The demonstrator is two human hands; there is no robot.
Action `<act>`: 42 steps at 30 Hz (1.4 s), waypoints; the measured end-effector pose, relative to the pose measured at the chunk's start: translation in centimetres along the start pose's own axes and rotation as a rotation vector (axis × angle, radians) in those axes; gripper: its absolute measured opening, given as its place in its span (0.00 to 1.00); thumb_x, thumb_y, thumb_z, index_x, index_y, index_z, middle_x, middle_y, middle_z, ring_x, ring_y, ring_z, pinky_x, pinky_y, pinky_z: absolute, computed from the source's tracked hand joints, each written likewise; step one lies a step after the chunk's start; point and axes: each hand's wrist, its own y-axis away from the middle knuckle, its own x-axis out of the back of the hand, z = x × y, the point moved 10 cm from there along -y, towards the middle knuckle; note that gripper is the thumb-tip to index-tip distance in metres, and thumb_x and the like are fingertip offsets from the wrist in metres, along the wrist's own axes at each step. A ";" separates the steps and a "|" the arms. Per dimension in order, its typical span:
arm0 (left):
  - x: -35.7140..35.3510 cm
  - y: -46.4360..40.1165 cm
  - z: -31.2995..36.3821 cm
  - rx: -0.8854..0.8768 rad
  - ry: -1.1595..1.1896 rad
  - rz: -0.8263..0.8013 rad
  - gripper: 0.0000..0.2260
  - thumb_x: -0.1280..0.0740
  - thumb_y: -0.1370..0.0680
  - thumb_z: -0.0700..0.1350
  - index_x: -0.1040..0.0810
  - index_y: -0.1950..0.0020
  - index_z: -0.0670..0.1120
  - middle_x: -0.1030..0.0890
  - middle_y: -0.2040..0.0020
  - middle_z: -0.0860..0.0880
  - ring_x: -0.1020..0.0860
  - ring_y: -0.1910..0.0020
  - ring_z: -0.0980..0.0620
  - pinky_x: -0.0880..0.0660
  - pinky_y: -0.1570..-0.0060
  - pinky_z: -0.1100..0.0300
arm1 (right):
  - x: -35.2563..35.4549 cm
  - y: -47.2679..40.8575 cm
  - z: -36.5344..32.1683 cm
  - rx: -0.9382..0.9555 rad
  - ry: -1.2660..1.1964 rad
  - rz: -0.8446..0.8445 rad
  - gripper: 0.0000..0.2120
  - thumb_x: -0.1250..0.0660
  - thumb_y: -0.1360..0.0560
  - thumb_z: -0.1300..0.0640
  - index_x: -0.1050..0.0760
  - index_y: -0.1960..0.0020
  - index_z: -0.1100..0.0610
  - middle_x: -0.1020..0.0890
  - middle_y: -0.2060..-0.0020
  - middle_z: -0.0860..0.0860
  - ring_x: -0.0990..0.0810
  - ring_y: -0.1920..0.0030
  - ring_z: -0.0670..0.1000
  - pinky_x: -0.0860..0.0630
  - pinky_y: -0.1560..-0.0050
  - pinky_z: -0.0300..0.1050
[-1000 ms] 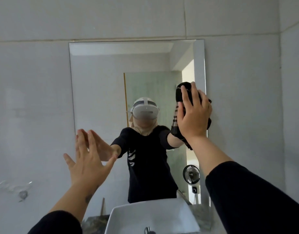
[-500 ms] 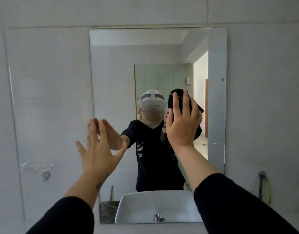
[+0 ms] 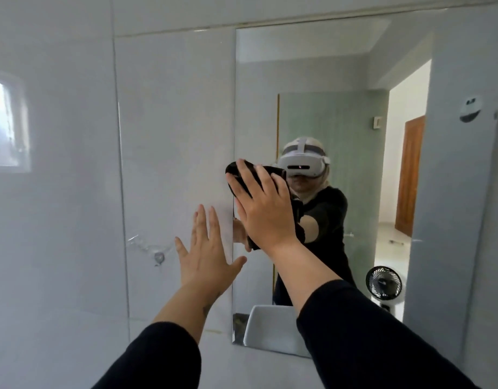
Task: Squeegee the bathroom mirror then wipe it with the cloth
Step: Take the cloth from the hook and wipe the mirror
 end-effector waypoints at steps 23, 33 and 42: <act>-4.4 2.1 5.6 0.022 0.101 -0.021 0.52 0.32 0.28 0.60 0.71 0.26 0.47 0.72 0.26 0.44 0.55 0.23 0.43 0.54 0.27 0.38 | 6.7 15.9 19.4 -0.339 0.139 0.058 0.20 0.42 0.20 0.52 0.31 0.28 0.51 0.32 0.28 0.55 0.33 0.31 0.59 0.37 0.34 0.57; -4.2 2.3 5.6 0.000 0.151 0.087 0.49 0.35 0.28 0.65 0.65 0.24 0.48 0.67 0.23 0.45 0.53 0.23 0.44 0.54 0.27 0.41 | 6.8 25.9 20.8 -0.711 0.191 0.156 0.23 0.42 0.20 0.55 0.36 0.26 0.54 0.33 0.28 0.59 0.34 0.31 0.61 0.37 0.34 0.57; -3.5 2.0 4.4 -0.043 0.263 0.061 0.30 0.52 0.21 0.61 0.58 0.23 0.53 0.62 0.22 0.50 0.53 0.23 0.51 0.57 0.25 0.43 | 2.9 18.4 9.1 -0.369 0.054 0.052 0.21 0.40 0.20 0.52 0.32 0.28 0.50 0.32 0.27 0.54 0.33 0.29 0.58 0.35 0.34 0.58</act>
